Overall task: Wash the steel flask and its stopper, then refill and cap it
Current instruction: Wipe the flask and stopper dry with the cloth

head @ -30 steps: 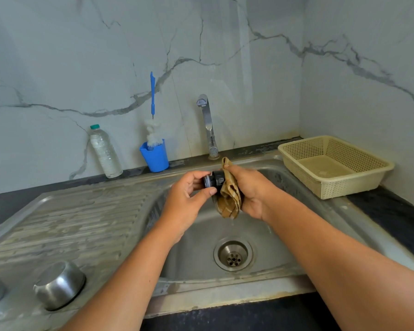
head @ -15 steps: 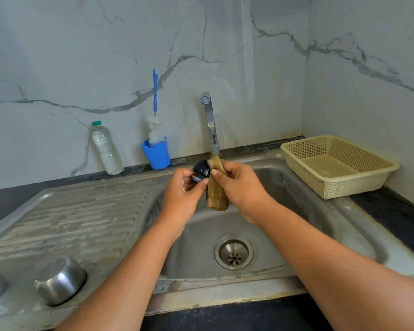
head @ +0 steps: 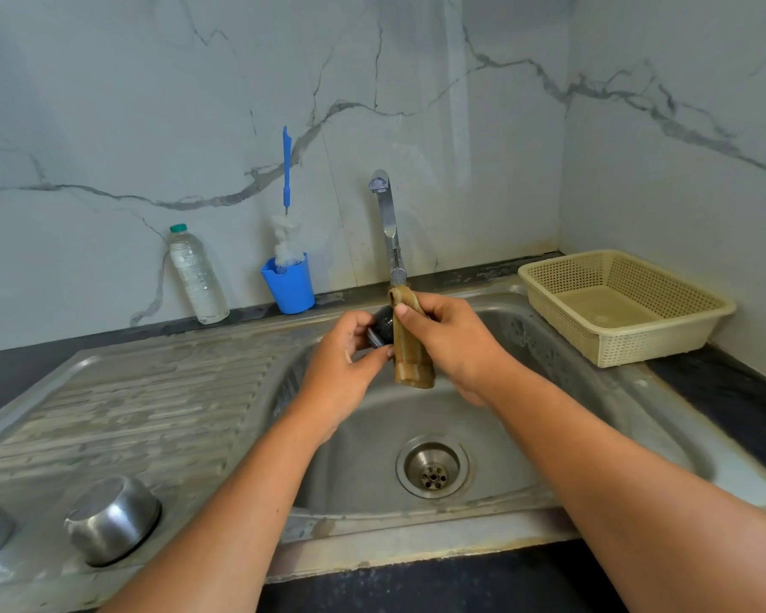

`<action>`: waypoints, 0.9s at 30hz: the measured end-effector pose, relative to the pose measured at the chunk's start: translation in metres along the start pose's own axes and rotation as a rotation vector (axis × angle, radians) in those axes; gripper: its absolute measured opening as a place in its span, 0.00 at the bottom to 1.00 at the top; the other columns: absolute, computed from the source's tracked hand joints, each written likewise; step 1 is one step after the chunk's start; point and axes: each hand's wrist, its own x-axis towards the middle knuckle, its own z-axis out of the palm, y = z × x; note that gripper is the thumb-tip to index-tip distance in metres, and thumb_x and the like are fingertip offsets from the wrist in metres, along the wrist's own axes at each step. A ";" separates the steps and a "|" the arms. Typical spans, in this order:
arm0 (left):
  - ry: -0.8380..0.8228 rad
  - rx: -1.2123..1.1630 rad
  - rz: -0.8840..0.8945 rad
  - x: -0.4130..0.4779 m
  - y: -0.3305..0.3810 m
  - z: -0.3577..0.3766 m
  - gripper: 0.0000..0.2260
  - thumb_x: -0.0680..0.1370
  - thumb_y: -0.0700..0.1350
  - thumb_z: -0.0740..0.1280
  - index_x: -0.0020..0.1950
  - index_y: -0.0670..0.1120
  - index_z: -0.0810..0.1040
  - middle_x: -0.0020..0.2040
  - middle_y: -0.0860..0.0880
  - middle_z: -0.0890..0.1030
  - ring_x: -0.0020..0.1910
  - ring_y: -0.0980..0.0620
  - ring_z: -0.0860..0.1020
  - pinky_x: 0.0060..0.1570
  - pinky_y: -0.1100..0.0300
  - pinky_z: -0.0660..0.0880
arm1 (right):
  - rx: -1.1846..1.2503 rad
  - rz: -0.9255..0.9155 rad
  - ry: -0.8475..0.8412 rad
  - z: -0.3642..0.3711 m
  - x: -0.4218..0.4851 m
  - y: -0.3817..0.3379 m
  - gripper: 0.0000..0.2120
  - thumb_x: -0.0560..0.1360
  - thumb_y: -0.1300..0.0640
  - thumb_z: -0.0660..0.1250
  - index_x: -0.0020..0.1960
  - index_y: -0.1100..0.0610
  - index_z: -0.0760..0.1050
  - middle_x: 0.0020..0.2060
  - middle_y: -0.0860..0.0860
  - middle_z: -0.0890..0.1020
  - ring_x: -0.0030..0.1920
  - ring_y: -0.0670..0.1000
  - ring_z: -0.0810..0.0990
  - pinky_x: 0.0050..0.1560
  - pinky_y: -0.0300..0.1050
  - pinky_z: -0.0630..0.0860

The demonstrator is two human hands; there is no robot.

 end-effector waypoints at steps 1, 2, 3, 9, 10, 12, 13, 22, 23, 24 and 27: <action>-0.010 0.032 0.022 0.000 0.000 0.000 0.13 0.78 0.37 0.74 0.57 0.51 0.77 0.54 0.52 0.85 0.57 0.56 0.83 0.64 0.56 0.77 | 0.043 0.024 -0.002 -0.001 0.001 0.000 0.10 0.83 0.53 0.66 0.55 0.58 0.84 0.51 0.61 0.86 0.54 0.61 0.85 0.58 0.62 0.81; -0.026 0.065 0.044 0.000 0.000 0.000 0.13 0.78 0.37 0.74 0.56 0.52 0.77 0.55 0.51 0.85 0.57 0.56 0.83 0.63 0.56 0.77 | 0.084 0.053 -0.001 -0.002 0.001 0.000 0.12 0.83 0.53 0.66 0.56 0.60 0.83 0.51 0.64 0.85 0.55 0.63 0.84 0.58 0.63 0.81; -0.041 0.098 0.065 0.000 0.000 0.001 0.14 0.78 0.37 0.74 0.56 0.52 0.77 0.55 0.50 0.85 0.58 0.56 0.83 0.62 0.58 0.78 | 0.129 0.087 0.003 -0.003 0.001 0.000 0.13 0.83 0.53 0.67 0.57 0.62 0.82 0.53 0.67 0.83 0.56 0.66 0.83 0.58 0.65 0.81; -0.059 0.194 0.148 -0.003 0.002 0.011 0.15 0.76 0.35 0.76 0.60 0.45 0.77 0.59 0.46 0.81 0.58 0.65 0.80 0.55 0.71 0.77 | 0.444 0.291 0.035 -0.010 0.004 -0.003 0.13 0.84 0.55 0.64 0.62 0.62 0.80 0.53 0.67 0.82 0.53 0.65 0.84 0.55 0.59 0.81; -0.057 0.193 0.154 -0.004 0.003 0.012 0.16 0.76 0.36 0.76 0.60 0.46 0.77 0.60 0.47 0.81 0.58 0.67 0.80 0.55 0.71 0.77 | 0.495 0.313 0.046 -0.011 0.006 -0.002 0.13 0.84 0.55 0.64 0.62 0.62 0.80 0.52 0.65 0.82 0.52 0.63 0.84 0.54 0.57 0.81; -0.058 0.178 0.143 -0.004 0.005 0.013 0.16 0.76 0.37 0.76 0.59 0.49 0.76 0.60 0.48 0.81 0.57 0.66 0.80 0.54 0.70 0.77 | 0.577 0.351 0.059 -0.011 0.008 0.001 0.13 0.84 0.55 0.64 0.62 0.63 0.79 0.51 0.63 0.83 0.49 0.60 0.84 0.50 0.55 0.82; -0.054 0.169 0.133 -0.004 0.005 0.013 0.16 0.77 0.37 0.76 0.59 0.50 0.75 0.59 0.49 0.81 0.57 0.65 0.80 0.54 0.70 0.77 | 0.608 0.366 0.062 -0.010 0.008 0.002 0.13 0.84 0.55 0.64 0.62 0.63 0.79 0.50 0.62 0.83 0.48 0.59 0.84 0.47 0.53 0.83; 0.105 0.026 0.006 -0.001 0.002 0.010 0.13 0.79 0.49 0.74 0.61 0.51 0.76 0.57 0.51 0.84 0.58 0.53 0.83 0.63 0.48 0.79 | 0.524 0.314 0.047 0.002 0.009 0.009 0.16 0.85 0.54 0.61 0.65 0.64 0.78 0.51 0.63 0.84 0.45 0.55 0.83 0.49 0.53 0.81; 0.127 0.013 -0.013 0.000 0.001 0.009 0.14 0.78 0.51 0.74 0.60 0.51 0.76 0.57 0.50 0.84 0.58 0.51 0.83 0.63 0.45 0.79 | 0.486 0.291 0.041 0.004 0.008 0.009 0.15 0.85 0.54 0.61 0.63 0.63 0.79 0.50 0.62 0.84 0.44 0.55 0.84 0.48 0.53 0.82; 0.147 0.002 -0.031 0.001 0.000 0.008 0.14 0.78 0.51 0.74 0.60 0.51 0.76 0.56 0.49 0.84 0.57 0.50 0.83 0.63 0.43 0.79 | 0.447 0.260 0.034 0.006 0.007 0.011 0.13 0.85 0.55 0.61 0.62 0.62 0.79 0.50 0.61 0.85 0.45 0.56 0.84 0.49 0.53 0.82; 0.192 -0.003 -0.064 0.004 -0.003 0.007 0.10 0.80 0.45 0.73 0.59 0.49 0.75 0.54 0.47 0.84 0.55 0.48 0.83 0.62 0.42 0.79 | 0.281 0.126 0.025 0.013 0.005 0.013 0.11 0.85 0.59 0.62 0.59 0.57 0.83 0.51 0.55 0.87 0.54 0.55 0.85 0.59 0.54 0.81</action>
